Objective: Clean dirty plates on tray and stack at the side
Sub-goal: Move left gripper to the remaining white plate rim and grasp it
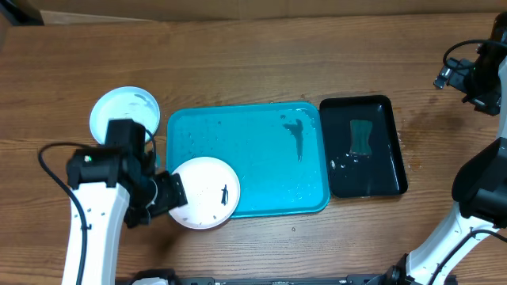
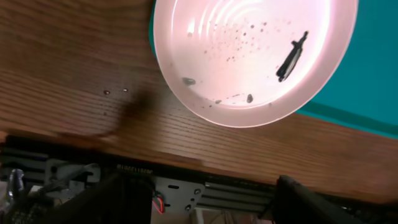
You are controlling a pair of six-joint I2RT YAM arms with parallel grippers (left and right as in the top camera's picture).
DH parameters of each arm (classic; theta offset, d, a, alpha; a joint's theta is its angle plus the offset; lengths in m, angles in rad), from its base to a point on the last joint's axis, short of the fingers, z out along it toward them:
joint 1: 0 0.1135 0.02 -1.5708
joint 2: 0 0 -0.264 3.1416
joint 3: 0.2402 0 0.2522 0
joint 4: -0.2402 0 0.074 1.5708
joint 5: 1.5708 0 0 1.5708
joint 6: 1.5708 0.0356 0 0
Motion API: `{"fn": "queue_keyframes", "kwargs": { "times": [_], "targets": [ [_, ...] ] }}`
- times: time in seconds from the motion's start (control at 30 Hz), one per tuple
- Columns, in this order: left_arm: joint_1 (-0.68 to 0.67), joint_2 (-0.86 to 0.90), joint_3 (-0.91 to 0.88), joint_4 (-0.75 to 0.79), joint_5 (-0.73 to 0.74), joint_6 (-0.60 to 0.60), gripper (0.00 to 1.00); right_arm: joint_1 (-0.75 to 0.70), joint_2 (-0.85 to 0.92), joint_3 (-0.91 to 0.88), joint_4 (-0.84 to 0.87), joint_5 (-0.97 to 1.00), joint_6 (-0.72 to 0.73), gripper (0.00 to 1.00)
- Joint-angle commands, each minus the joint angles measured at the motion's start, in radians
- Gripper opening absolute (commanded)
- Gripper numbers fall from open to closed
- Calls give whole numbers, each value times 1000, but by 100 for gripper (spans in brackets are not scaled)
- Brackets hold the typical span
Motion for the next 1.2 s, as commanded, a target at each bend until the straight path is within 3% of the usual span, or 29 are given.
{"fn": "queue_keyframes", "kwargs": {
  "times": [0.0,0.1,0.43,0.8,1.03,1.17],
  "targets": [
    [-2,-13,-16,34,-4,-80,78,-1,-13,0,4,6,7,100],
    [-2,-11,-17,86,-76,-159,75,-1,-13,0,4,6,7,100],
    [-2,57,-120,198,-79,-283,67,-1,-13,0,4,6,7,100],
    [-2,222,-183,327,-48,-261,62,-1,-13,0,4,6,7,100],
    [-2,233,-183,369,-102,-204,59,-1,-13,0,4,6,7,100],
    [-2,234,-183,394,-120,-167,53,-1,-13,0,4,6,7,100]
  ]
}}
